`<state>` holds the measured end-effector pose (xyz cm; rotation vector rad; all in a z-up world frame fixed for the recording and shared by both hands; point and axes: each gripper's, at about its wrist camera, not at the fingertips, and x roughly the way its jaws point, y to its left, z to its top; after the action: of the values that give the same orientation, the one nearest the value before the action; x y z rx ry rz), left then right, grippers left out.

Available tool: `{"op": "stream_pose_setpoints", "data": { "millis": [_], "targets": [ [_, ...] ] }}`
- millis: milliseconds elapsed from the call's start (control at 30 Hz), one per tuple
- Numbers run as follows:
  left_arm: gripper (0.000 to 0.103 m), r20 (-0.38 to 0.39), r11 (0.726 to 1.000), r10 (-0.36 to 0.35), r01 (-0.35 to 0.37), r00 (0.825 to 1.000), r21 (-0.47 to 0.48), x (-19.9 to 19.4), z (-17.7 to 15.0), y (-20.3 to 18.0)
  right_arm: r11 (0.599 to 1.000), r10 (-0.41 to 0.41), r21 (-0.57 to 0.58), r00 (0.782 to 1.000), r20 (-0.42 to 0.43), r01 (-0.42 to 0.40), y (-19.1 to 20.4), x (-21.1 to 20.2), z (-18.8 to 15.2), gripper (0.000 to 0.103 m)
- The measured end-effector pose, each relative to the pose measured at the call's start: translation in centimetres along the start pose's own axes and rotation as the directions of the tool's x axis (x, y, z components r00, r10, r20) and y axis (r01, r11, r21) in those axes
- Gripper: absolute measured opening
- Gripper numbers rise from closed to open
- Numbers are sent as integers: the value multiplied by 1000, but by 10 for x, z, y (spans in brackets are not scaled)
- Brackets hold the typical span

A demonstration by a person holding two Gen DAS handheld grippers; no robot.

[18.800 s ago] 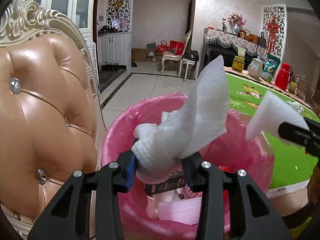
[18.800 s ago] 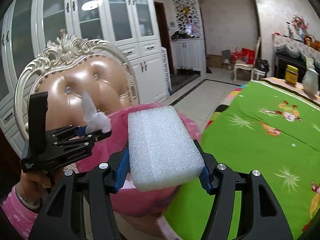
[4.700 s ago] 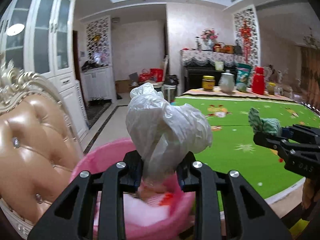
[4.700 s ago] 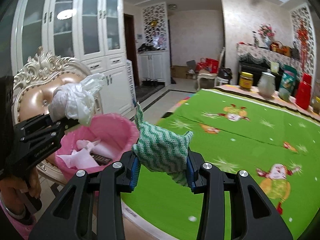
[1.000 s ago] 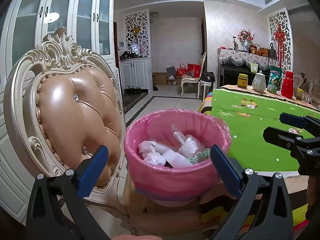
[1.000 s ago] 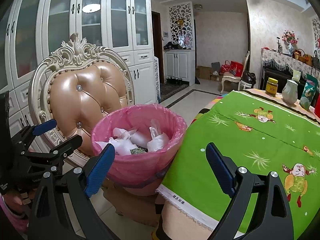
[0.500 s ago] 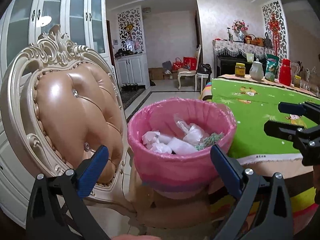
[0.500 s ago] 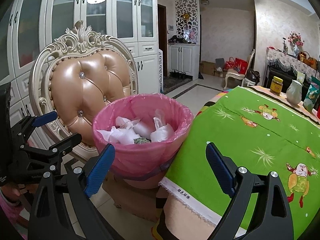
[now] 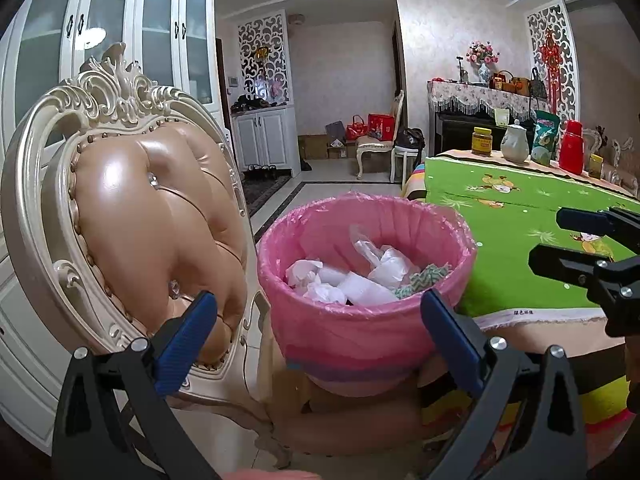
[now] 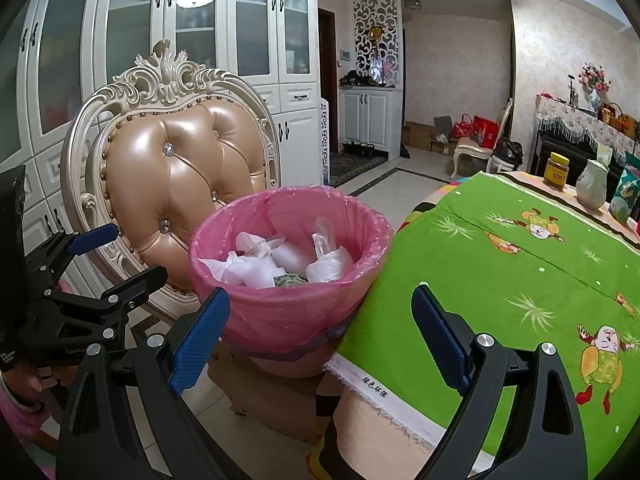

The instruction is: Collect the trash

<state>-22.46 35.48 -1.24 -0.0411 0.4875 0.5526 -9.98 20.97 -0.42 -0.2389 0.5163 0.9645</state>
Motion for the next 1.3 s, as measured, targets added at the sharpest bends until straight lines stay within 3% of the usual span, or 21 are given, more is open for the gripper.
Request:
{"op": "stream_pose_setpoints", "data": {
  "millis": [1300],
  "targets": [
    [99,-2,1000,-11,10,1000,-12,1,0,0,1000,4,0,1000,-3,-4,3,1,0,86]
  ]
}}
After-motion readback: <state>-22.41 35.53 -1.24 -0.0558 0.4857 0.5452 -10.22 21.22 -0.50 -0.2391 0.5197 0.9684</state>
